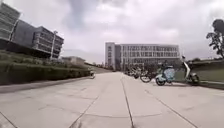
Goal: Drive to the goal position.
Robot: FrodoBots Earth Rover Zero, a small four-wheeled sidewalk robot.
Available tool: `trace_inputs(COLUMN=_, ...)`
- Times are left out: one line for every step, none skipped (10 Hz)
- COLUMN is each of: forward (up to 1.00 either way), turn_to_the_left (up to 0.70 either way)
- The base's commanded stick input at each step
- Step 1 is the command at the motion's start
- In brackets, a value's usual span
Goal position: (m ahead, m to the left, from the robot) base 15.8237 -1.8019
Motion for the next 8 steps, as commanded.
trace_inputs(forward=0.7, turn_to_the_left=-0.22)
trace_inputs(forward=0.7, turn_to_the_left=0.0)
trace_inputs(forward=0.7, turn_to_the_left=0.0)
trace_inputs(forward=0.7, turn_to_the_left=0.0)
trace_inputs(forward=0.7, turn_to_the_left=0.0)
trace_inputs(forward=0.7, turn_to_the_left=0.0)
trace_inputs(forward=0.7, turn_to_the_left=0.0)
trace_inputs(forward=0.7, turn_to_the_left=-0.02)
